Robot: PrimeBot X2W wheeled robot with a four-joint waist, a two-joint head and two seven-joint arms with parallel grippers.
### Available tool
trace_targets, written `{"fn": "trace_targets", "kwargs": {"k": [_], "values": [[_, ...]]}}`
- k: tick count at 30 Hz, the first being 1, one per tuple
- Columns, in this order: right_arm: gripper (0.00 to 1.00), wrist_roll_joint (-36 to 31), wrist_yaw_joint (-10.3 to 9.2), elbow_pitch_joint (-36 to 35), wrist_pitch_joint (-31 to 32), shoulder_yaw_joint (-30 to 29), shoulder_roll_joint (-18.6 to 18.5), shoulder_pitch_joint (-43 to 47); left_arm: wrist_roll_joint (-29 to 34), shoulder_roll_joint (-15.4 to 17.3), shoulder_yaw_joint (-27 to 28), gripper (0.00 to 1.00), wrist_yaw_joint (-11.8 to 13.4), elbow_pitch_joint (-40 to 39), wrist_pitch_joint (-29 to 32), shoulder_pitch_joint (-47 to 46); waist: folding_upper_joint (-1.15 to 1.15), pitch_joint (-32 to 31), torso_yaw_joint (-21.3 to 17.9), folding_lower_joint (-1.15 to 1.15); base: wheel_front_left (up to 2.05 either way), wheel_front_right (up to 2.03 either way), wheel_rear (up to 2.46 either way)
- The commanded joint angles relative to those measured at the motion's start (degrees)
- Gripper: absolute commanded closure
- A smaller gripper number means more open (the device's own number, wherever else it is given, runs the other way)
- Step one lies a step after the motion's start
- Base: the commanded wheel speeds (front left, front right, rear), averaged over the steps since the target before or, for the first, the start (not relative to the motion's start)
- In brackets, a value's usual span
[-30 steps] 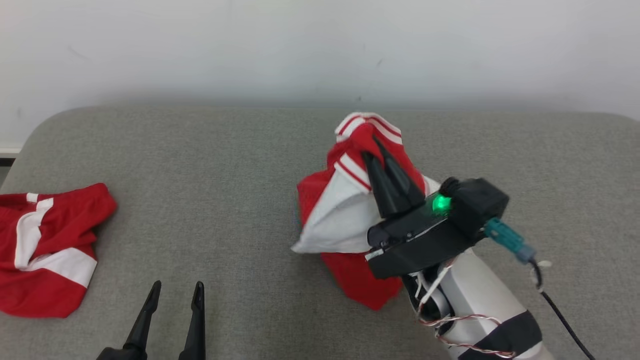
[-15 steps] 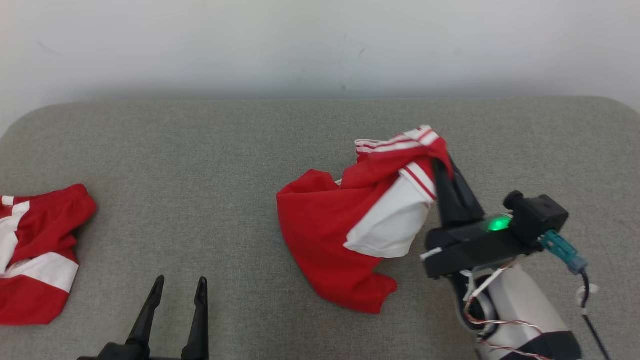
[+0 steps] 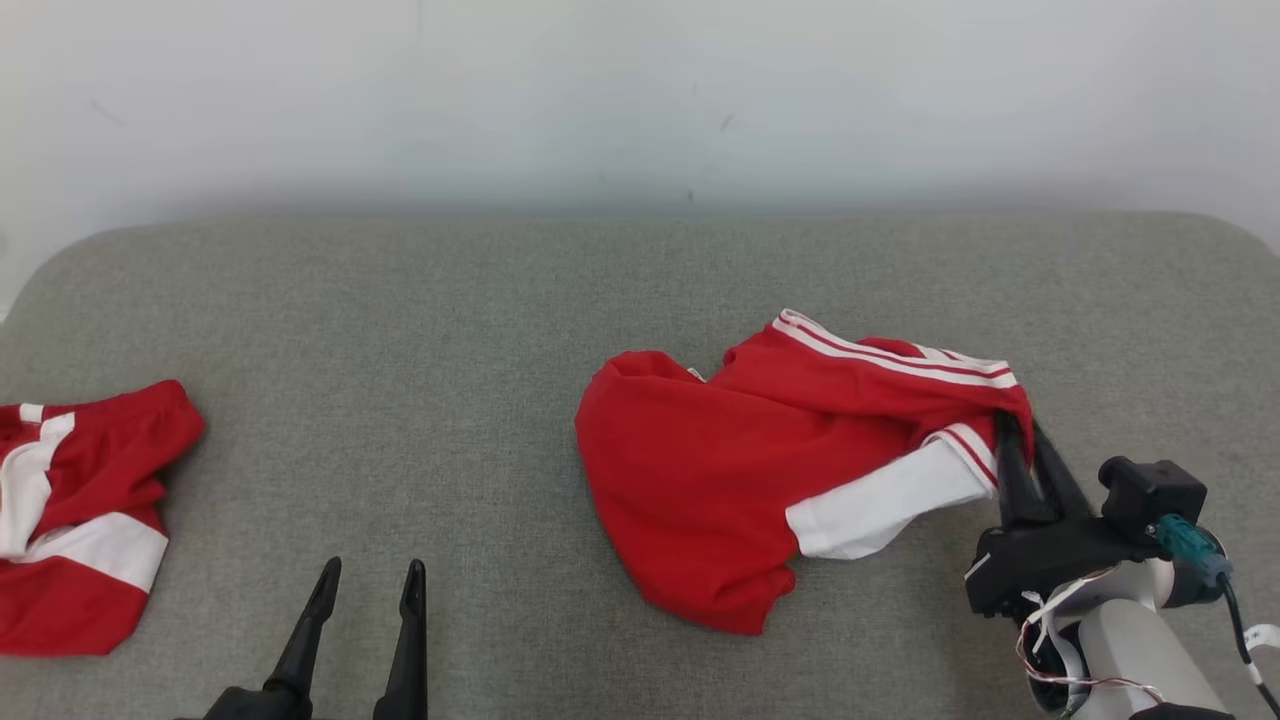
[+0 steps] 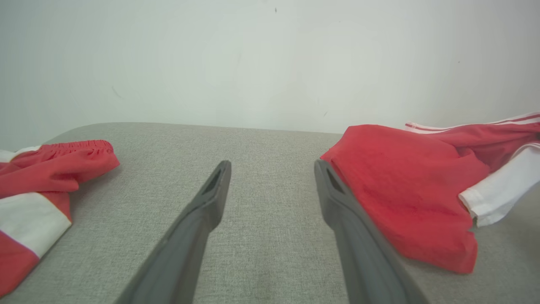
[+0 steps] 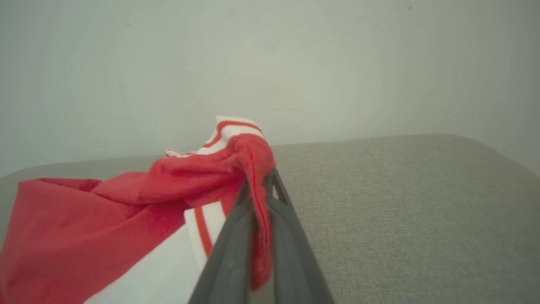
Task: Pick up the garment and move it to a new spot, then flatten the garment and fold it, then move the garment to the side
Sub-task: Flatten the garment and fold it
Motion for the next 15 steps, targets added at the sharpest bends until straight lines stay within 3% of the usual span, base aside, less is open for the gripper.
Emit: {"fn": "trace_targets", "kwargs": {"k": [1,8,15], "values": [[0.00,-0.73,0.16,-0.91,0.01,-0.57,0.14,0.12,-0.24,-0.18,0.22,0.00,0.10,0.21,-0.19,1.04,0.00,-0.42,-0.27,0.00,0.00,0.00,0.00],[0.00,-5.52,0.16,-11.24,0.04,-4.82,2.62,3.41,-0.66,-0.10,0.05,0.00,0.10,0.24,-0.19,0.48,0.00,-0.85,-1.25,0.00,0.00,0.00,0.00],[0.00,-6.55,0.16,-17.76,0.03,-3.94,4.92,9.69,-1.41,0.03,-2.64,0.00,0.10,1.15,-0.19,-0.19,0.00,-0.97,-2.33,0.00,0.00,0.00,0.00]]}}
